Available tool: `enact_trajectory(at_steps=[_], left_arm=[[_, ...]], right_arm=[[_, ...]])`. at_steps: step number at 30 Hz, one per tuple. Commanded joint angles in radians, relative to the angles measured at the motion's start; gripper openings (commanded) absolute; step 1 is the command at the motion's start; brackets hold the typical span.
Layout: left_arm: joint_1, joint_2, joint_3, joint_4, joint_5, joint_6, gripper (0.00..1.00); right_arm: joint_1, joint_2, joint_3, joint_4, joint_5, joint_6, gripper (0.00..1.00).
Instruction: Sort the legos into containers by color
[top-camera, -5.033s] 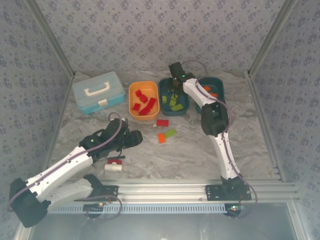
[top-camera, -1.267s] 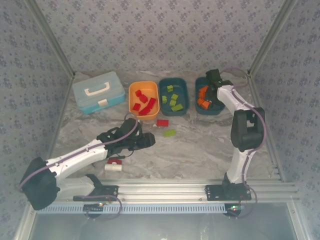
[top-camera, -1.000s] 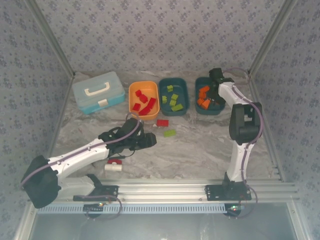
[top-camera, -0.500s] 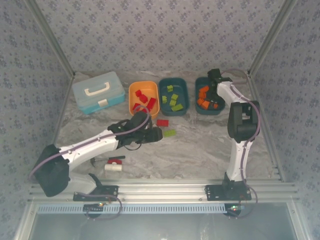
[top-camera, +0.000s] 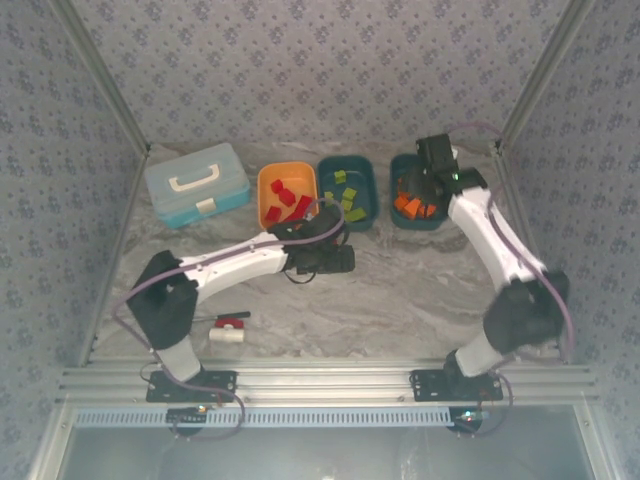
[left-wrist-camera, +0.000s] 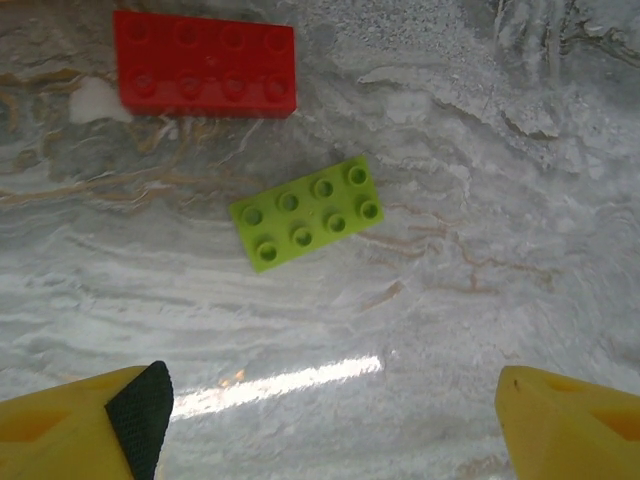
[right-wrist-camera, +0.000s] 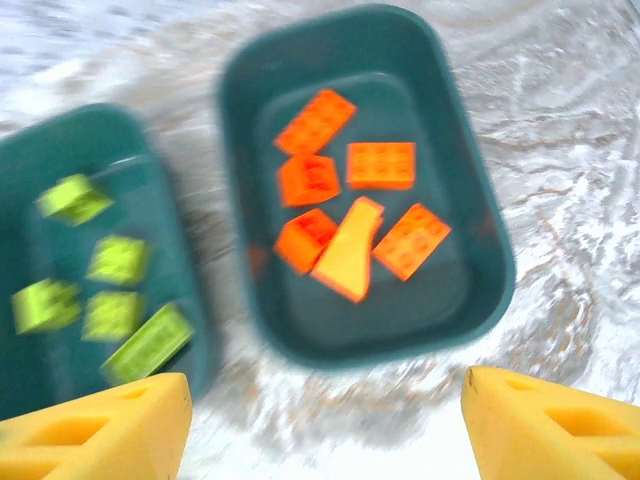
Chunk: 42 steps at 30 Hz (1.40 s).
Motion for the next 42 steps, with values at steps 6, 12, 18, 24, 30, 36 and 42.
enact_trajectory(at_steps=[6,12,18,24,30,36,42], left_arm=[[-0.028,0.235,0.240,-0.219,-0.098,-0.162,0.99],[-0.029,0.336,0.338,-0.268,-0.104,-0.237,0.99],[-0.024,0.406,0.402,-0.275,-0.092,-0.263,0.99],[-0.001,0.441,0.416,-0.260,-0.092,-0.267,0.96],[0.004,0.445,0.400,-0.249,-0.100,-0.251,0.91],[0.003,0.475,0.413,-0.254,-0.091,-0.239,0.77],[0.001,0.477,0.428,-0.284,-0.110,-0.222,0.69]], right_arm=[[0.221,-0.519,-0.463,-0.036,-0.027,0.107,0.82],[0.249,-0.848,-0.608,-0.111,-0.109,0.132,0.89],[0.253,-0.923,-0.624,-0.171,-0.138,0.158,0.88],[0.263,-0.919,-0.630,-0.139,-0.159,0.175,0.87],[0.271,-0.892,-0.628,-0.120,-0.160,0.181,0.87],[0.277,-0.877,-0.625,-0.110,-0.153,0.184,0.86],[0.280,-0.869,-0.627,-0.102,-0.148,0.191,0.85]])
